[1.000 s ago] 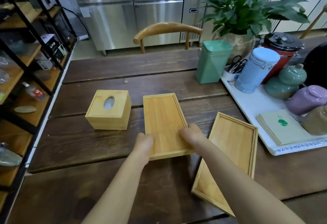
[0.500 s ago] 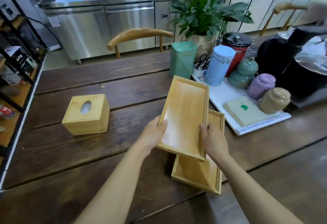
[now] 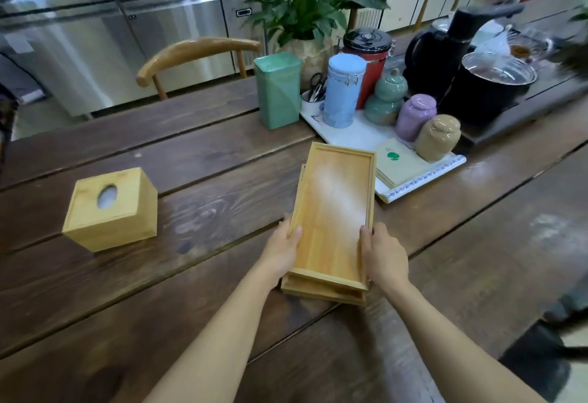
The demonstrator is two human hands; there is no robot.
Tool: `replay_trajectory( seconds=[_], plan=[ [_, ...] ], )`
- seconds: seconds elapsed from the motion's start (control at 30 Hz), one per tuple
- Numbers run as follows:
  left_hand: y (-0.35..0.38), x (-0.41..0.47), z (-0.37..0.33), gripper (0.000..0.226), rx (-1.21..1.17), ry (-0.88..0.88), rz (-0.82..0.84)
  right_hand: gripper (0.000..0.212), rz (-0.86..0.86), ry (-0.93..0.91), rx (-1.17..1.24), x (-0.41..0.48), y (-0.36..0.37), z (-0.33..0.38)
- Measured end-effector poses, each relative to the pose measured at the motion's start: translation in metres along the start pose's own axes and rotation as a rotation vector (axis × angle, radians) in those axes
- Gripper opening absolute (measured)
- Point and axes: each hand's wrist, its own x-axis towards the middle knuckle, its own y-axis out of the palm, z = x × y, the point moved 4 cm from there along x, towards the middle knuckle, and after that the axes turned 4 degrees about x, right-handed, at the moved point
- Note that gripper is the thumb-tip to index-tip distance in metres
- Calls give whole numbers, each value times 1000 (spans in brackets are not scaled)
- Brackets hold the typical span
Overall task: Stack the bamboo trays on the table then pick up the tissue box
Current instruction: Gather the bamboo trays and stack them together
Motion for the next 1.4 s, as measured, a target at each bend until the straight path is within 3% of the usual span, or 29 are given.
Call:
replay_trajectory(
  seconds=[0.53,0.83,1.2,1.33,1.4],
  plan=[
    [7,-3,20,45,-39,25,-28,41,10,-40,-91,3,22,-15],
    [8,-1,29,46,-88,1,-27,30,-35,-94,-144,4,22,-16],
    [7,-2,30,46,-105,13,0,42,82,-40,356,-1,30,-23],
    [-5,-13,34,55,-79,199,35,73,195,-208,487,-14,16,-28],
    [-11,-19,45,55,79,285,85,71,280,-340,428,-23,12,-32]
  ],
)
